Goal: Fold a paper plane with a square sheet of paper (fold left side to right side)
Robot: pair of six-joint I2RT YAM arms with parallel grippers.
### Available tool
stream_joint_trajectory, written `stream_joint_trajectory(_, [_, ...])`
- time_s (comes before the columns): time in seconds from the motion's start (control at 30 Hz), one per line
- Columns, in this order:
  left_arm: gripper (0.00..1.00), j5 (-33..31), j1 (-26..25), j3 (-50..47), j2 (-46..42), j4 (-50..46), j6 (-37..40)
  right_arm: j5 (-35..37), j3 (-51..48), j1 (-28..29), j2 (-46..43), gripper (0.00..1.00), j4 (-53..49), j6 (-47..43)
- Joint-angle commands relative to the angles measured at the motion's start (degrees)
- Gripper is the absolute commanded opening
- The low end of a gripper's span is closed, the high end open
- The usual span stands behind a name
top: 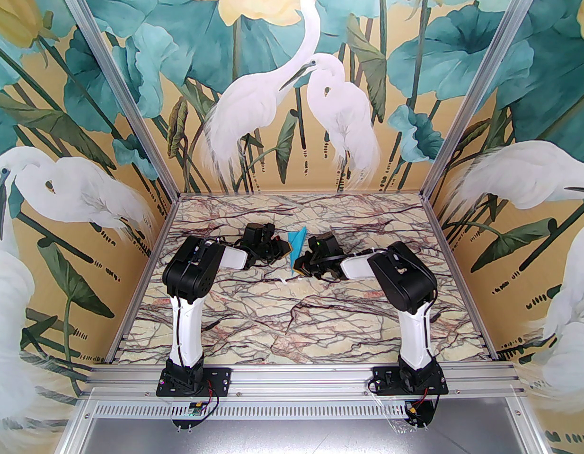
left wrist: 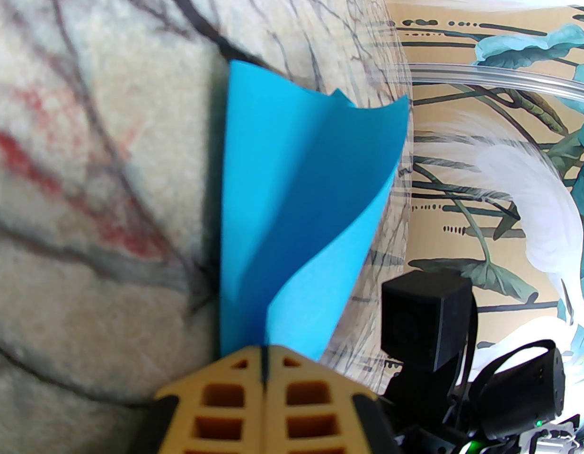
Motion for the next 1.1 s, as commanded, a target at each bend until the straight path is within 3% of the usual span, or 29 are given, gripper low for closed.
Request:
stream_joint_trajectory(0.0, [0.04, 0.12, -0.47, 0.83, 2.13, -2.64, 0.85, 0.1, 0.9, -0.13, 1.74, 0.08, 0.37, 0.29])
stream_joint_trajectory(0.83, [0.04, -1.49, -0.39, 4.32, -0.06, -10.62, 6.38, 2.16, 0.6, -3.55, -3.91, 0.18, -5.39, -4.26])
stream_joint_trajectory(1.07, [0.04, -1.56, -0.38, 4.8, -0.02, -11.23, 6.57, 2.64, 5.38, -6.28, -1.23, 0.04, -8.92, -5.26])
